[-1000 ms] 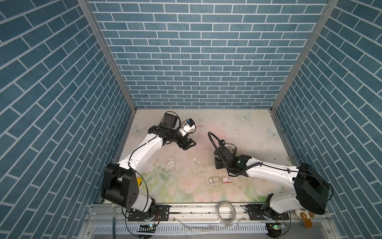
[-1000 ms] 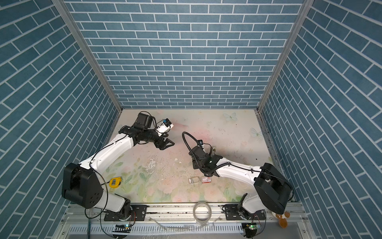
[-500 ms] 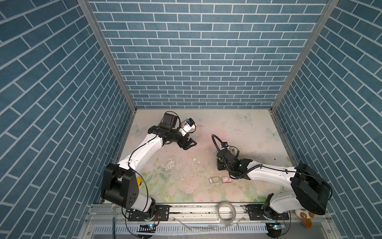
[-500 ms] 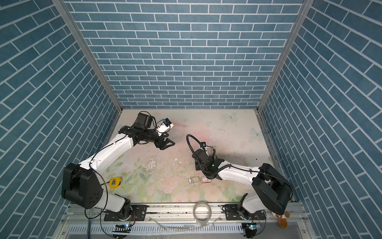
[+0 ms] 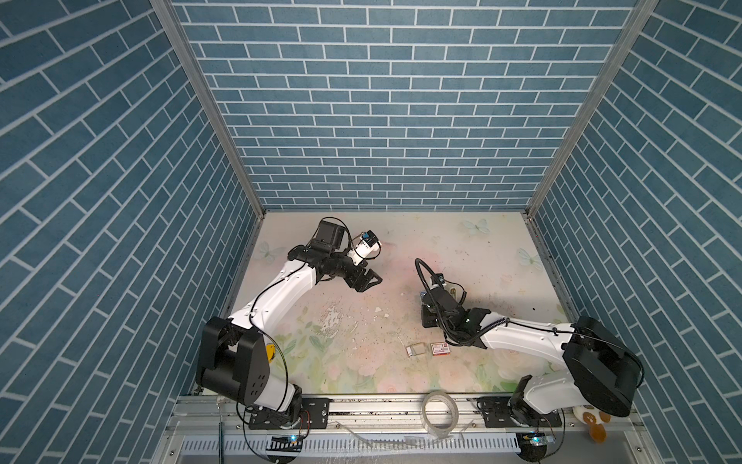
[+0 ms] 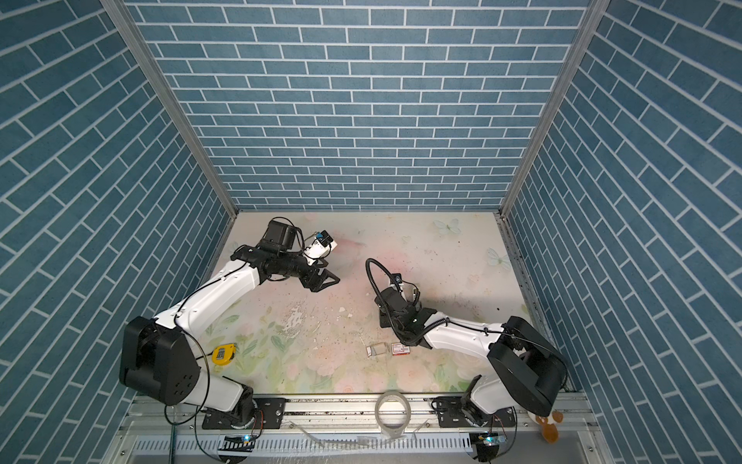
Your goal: Load the staples into the stapler
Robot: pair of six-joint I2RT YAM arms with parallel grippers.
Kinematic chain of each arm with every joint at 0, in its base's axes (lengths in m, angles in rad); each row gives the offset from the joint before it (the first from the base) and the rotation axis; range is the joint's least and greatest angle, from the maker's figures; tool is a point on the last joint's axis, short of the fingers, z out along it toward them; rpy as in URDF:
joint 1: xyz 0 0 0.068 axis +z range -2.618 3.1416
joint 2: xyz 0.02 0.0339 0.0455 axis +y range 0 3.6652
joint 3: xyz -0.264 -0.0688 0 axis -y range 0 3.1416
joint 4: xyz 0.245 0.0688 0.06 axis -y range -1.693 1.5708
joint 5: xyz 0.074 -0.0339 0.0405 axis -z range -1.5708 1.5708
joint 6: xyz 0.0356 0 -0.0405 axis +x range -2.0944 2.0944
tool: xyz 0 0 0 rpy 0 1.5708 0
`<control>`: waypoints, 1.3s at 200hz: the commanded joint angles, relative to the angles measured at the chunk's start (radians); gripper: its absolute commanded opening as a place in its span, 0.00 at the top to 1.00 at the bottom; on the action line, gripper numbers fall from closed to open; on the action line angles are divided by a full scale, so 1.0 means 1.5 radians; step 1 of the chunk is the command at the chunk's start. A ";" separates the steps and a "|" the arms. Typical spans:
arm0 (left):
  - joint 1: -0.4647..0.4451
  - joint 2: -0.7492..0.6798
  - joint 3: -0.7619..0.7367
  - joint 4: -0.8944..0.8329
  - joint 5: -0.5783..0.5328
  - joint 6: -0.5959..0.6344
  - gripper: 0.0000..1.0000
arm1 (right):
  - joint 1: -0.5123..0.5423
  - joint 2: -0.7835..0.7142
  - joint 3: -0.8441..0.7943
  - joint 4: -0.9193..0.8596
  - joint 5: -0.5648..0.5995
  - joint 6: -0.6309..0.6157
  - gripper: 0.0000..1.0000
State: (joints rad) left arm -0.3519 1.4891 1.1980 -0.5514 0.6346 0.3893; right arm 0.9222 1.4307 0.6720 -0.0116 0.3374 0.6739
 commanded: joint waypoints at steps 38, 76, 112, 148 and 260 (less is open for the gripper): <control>-0.003 0.000 -0.010 0.002 0.017 -0.003 0.17 | -0.007 0.019 -0.017 0.027 -0.003 0.000 0.89; -0.003 0.000 -0.010 0.003 0.016 -0.002 0.17 | -0.007 0.027 -0.025 0.036 -0.007 0.006 0.89; -0.003 0.003 -0.011 0.003 0.017 -0.003 0.17 | -0.007 0.031 -0.028 0.039 -0.006 0.008 0.89; -0.003 0.003 -0.010 0.003 0.017 -0.003 0.17 | -0.008 0.036 -0.031 0.052 -0.013 0.009 0.89; -0.003 0.005 -0.011 0.004 0.017 -0.003 0.17 | -0.008 0.030 -0.040 0.046 -0.001 0.011 0.89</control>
State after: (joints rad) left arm -0.3519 1.4899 1.1954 -0.5476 0.6491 0.3889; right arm 0.9138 1.4849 0.6350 0.0612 0.3187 0.6754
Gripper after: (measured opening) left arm 0.832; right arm 0.137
